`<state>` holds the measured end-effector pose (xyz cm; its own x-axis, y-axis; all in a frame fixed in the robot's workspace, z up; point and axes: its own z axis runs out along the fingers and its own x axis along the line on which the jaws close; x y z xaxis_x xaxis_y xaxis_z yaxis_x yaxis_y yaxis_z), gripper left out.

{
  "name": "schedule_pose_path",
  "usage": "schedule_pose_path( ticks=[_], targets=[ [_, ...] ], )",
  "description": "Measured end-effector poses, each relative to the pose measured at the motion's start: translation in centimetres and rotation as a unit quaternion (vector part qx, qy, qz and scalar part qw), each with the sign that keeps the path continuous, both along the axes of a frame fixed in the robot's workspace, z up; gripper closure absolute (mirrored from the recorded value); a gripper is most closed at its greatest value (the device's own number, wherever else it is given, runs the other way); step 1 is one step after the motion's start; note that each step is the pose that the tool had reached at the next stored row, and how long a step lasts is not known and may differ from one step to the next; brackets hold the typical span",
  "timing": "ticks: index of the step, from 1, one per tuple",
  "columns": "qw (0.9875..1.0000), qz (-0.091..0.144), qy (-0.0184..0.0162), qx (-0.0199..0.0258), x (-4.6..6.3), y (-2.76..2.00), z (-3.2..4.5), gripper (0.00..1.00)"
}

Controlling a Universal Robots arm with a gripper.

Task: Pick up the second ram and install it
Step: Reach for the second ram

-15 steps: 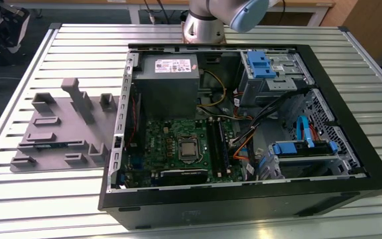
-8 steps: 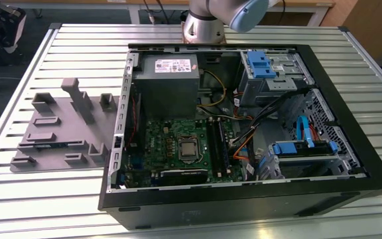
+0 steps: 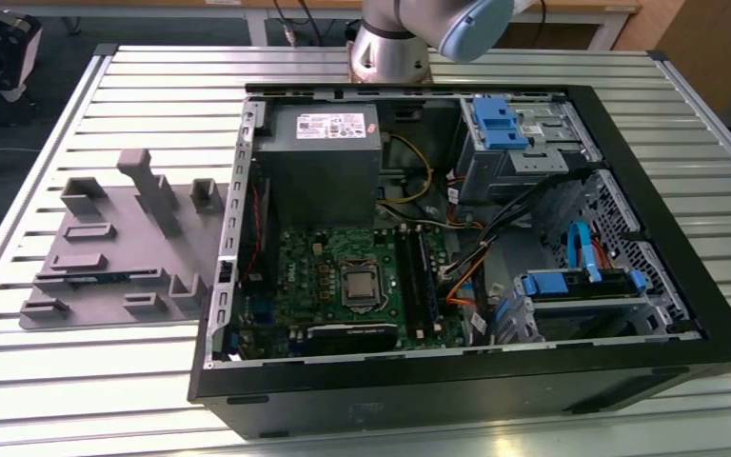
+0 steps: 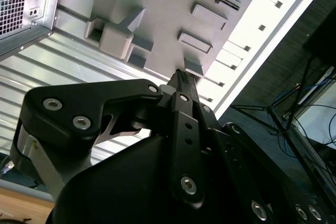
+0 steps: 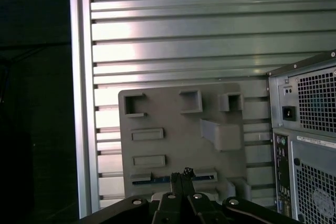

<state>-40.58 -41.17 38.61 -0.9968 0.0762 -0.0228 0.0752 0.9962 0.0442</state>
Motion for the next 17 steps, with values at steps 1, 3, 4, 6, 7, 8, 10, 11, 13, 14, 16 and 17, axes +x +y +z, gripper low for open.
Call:
schedule_pose_path(
  ticks=[1, 3, 4, 6, 7, 8, 10, 11, 13, 14, 16, 17],
  targets=[
    [1.0, 0.0, 0.0, 0.0, 0.0, -0.01, 0.0, 0.89],
    [1.0, 0.0, 0.0, 0.0, -0.1, -0.05, 0.0, 0.89],
    [1.0, 0.0, 0.0, 0.0, -0.2, -0.09, 0.0, 0.89],
    [1.0, 0.0, 0.0, 0.0, -0.4, -0.21, 0.0, 0.89],
    [1.0, 0.0, 0.0, 0.0, -0.5, -0.26, 0.0, 0.89],
    [1.0, 0.0, -0.0001, 0.0, -0.7, -0.33, -0.01, 0.89],
    [1.0, 0.0, 0.0, 0.0, -0.9, -0.46, 0.0, 0.89],
    [1.0, 0.0, 0.0, 0.0, -1.0, -0.56, -0.01, 0.89],
    [1.0, 0.0, 0.0, 0.0, -1.1, -0.86, 0.0, 0.89],
    [1.0, 0.0, 0.0, 0.0, -1.1, -1.04, -0.01, 0.89],
    [1.0, 0.0, 0.0, 0.0, -1.2, -1.3, -0.02, 0.89],
    [1.0, 0.0, 0.0, 0.0, -1.2, -1.38, -0.03, 0.89]
  ],
)
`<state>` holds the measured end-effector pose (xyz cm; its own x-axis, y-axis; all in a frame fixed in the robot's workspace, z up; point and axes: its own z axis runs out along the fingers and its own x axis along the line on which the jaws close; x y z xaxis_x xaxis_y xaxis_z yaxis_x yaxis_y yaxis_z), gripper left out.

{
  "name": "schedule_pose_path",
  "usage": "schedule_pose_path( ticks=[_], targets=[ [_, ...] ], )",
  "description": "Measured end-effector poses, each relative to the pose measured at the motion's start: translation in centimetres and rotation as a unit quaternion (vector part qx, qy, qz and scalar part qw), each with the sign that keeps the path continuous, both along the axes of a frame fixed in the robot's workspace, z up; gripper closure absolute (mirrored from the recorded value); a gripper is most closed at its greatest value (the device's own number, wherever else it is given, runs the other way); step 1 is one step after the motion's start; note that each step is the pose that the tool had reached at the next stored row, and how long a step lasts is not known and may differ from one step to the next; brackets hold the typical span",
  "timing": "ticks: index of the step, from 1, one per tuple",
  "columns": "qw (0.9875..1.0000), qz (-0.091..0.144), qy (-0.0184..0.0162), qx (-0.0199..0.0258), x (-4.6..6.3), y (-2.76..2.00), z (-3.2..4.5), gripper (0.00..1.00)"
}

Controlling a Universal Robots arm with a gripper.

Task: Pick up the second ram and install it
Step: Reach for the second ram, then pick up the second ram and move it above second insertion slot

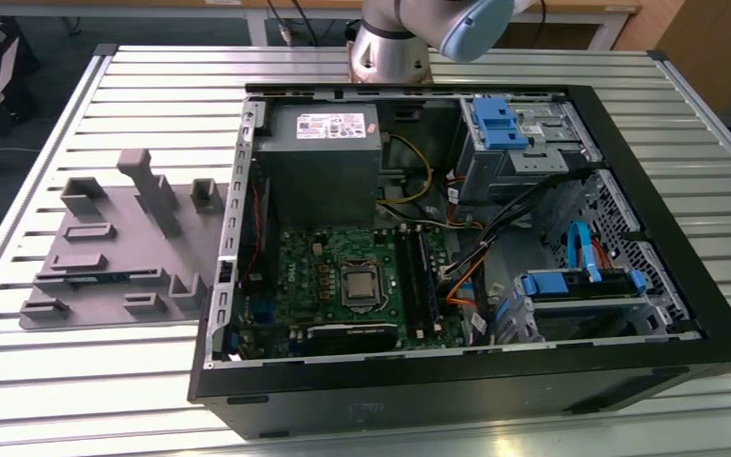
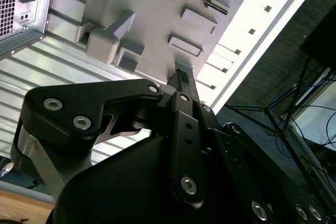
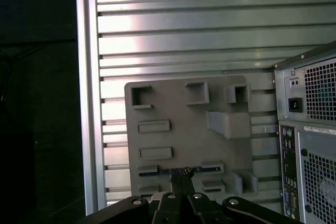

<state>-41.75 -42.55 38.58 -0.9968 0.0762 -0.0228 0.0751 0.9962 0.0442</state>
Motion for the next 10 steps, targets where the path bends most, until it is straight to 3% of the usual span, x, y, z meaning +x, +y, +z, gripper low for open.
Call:
schedule_pose_path(
  ticks=[10],
  targets=[
    [1.0, 0.0, 0.0, 0.0, -0.01, -0.1, 0.0, 0.89]
  ],
)
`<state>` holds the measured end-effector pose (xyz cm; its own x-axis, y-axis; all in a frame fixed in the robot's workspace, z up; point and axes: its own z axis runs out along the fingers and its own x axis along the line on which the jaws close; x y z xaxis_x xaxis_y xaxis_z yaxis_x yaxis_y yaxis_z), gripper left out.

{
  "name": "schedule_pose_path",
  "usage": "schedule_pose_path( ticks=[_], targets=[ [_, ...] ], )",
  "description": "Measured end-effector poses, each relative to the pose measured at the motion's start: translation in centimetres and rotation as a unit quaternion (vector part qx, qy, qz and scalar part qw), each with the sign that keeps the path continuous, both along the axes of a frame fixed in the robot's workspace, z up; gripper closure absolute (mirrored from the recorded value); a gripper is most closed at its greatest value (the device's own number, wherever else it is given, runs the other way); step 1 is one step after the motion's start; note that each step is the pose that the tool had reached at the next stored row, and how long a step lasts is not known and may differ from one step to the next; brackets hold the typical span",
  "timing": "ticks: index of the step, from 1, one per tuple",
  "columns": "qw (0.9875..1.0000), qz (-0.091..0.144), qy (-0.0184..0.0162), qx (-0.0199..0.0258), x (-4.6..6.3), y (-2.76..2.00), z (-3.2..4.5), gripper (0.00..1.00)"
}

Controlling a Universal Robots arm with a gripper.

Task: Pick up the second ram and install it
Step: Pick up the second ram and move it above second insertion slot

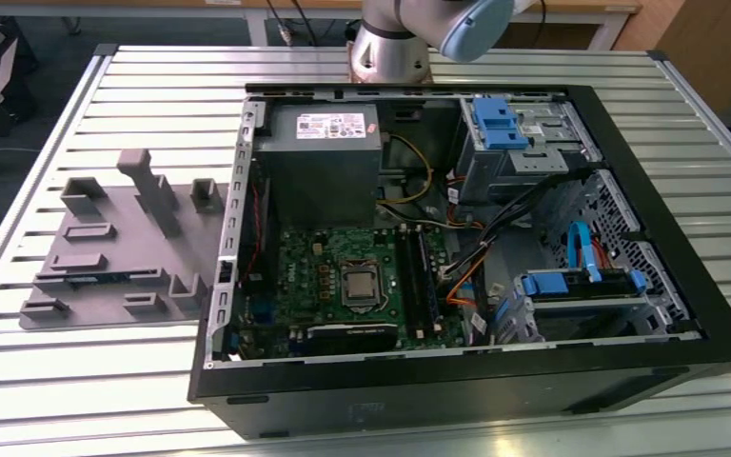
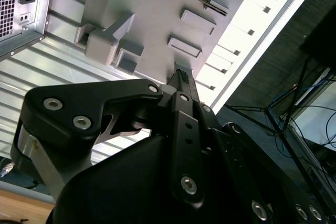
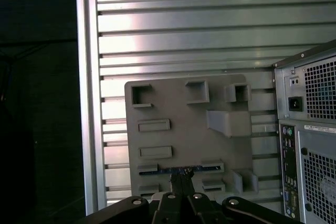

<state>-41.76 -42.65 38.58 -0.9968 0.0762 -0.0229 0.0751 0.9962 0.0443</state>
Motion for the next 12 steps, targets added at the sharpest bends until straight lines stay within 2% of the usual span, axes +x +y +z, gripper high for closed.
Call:
schedule_pose_path(
  ticks=[12],
  targets=[
    [0.9999, 0.015, 0.0, 0.0, 0.0, 0.0, 0.0, 0.89]
  ],
)
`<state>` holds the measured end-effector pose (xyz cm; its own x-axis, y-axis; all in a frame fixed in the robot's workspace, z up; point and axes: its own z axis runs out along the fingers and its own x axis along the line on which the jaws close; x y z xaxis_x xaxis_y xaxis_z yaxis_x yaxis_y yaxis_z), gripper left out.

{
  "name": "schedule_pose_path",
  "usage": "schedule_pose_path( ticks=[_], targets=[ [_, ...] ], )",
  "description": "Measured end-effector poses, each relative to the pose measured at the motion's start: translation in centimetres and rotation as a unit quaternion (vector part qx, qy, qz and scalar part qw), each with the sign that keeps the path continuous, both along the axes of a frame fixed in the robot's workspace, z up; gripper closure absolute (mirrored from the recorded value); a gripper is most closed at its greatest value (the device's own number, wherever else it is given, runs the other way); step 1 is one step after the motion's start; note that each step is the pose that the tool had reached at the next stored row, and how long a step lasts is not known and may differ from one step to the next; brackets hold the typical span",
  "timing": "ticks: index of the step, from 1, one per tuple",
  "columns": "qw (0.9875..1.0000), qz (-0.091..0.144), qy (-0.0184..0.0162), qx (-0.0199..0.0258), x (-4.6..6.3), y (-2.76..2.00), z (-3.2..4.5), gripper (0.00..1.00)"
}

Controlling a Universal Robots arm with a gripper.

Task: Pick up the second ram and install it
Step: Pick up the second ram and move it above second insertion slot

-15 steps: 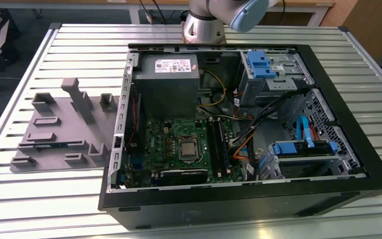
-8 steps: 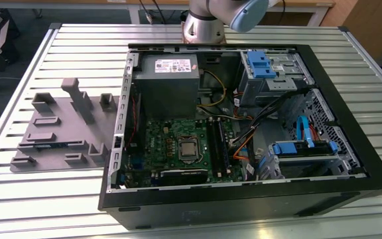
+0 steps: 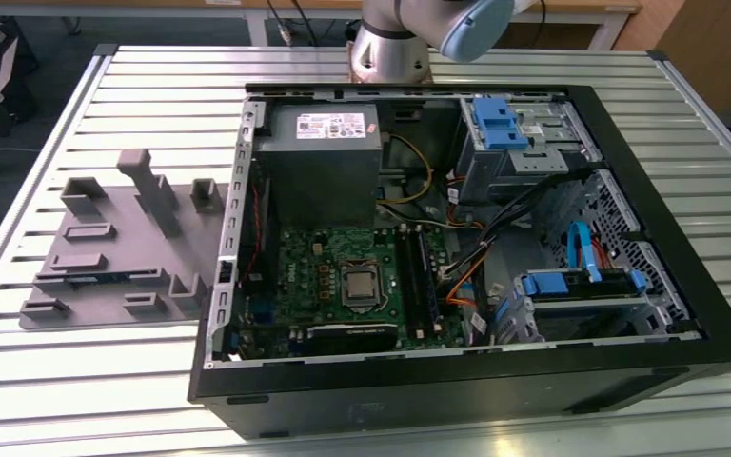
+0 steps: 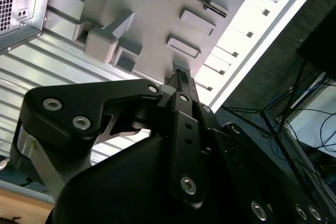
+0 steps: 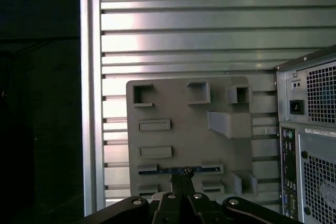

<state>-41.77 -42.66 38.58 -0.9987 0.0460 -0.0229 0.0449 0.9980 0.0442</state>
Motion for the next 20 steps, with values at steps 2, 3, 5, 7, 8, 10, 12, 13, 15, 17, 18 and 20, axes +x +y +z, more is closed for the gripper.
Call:
schedule_pose_path(
  ticks=[2, 3, 5, 7, 8, 10, 12, 13, 15, 17, 18, 20],
  targets=[
    [1.0, 0.005, 0.0, 0.0, 0.0, 0.0, 0.0, 0.89],
    [1.0, 0.007, 0.0, 0.0, 0.0, 0.0, 0.0, 0.89],
    [0.9999, 0.012, 0.0, 0.0, 0.0, 0.0, 0.0, 0.89],
    [0.9999, 0.015, 0.0, 0.0, 0.0, 0.0, 0.0, 0.89],
    [0.9999, 0.017, 0.0, 0.0, 0.0, 0.0, 0.0, 0.89],
    [0.9998, 0.021, 0.0, 0.0, 0.0, 0.0, 0.0, 0.89],
    [0.9997, 0.024, 0.0, 0.0, 0.0, 0.0, 0.0, 0.89],
    [0.9997, 0.026, 0.0, 0.0, 0.0, 0.0, 0.0, 0.89],
    [0.9996, 0.029, 0.0, 0.0, 0.0, 0.0, 0.0, 0.89],
    [0.9995, 0.032, 0.0, 0.0, 0.0, 0.0, 0.0, 0.89],
    [0.9994, 0.034, 0.0, 0.0, 0.0, 0.0, 0.0, 0.89],
    [0.9993, 0.037, 0.0, 0.0, 0.0, 0.0, 0.0, 0.89]
  ],
)
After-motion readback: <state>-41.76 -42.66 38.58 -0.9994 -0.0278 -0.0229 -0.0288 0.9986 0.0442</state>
